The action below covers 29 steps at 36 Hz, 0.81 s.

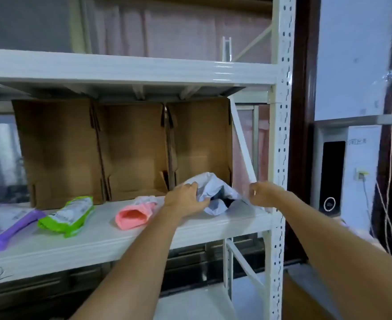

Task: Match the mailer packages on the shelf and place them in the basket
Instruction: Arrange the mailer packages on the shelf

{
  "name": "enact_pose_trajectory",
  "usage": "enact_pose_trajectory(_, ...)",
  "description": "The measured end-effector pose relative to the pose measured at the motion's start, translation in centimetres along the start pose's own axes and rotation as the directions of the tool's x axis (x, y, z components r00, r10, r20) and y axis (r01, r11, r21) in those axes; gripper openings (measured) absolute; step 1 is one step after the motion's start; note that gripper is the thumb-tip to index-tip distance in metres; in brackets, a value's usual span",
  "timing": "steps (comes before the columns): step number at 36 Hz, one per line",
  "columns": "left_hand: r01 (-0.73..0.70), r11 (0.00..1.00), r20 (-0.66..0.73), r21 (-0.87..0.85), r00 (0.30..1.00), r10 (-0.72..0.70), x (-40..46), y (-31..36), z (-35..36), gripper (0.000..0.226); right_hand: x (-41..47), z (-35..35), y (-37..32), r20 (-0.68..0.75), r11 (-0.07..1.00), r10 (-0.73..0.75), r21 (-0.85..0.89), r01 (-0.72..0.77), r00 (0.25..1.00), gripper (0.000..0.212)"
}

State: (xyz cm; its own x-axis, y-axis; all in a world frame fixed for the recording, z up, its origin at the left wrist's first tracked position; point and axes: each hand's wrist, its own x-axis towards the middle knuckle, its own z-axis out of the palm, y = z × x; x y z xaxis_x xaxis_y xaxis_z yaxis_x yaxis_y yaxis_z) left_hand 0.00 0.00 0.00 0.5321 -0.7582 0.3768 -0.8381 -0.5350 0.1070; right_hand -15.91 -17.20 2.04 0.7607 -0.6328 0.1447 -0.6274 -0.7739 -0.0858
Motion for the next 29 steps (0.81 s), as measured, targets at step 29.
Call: enact_pose_trajectory(29, 0.279, 0.953, -0.08, 0.119, 0.959, -0.27, -3.2, -6.4, -1.6, 0.018, -0.3, -0.3, -6.2, 0.461, 0.999, -0.031, -0.01, 0.04, 0.887, 0.017)
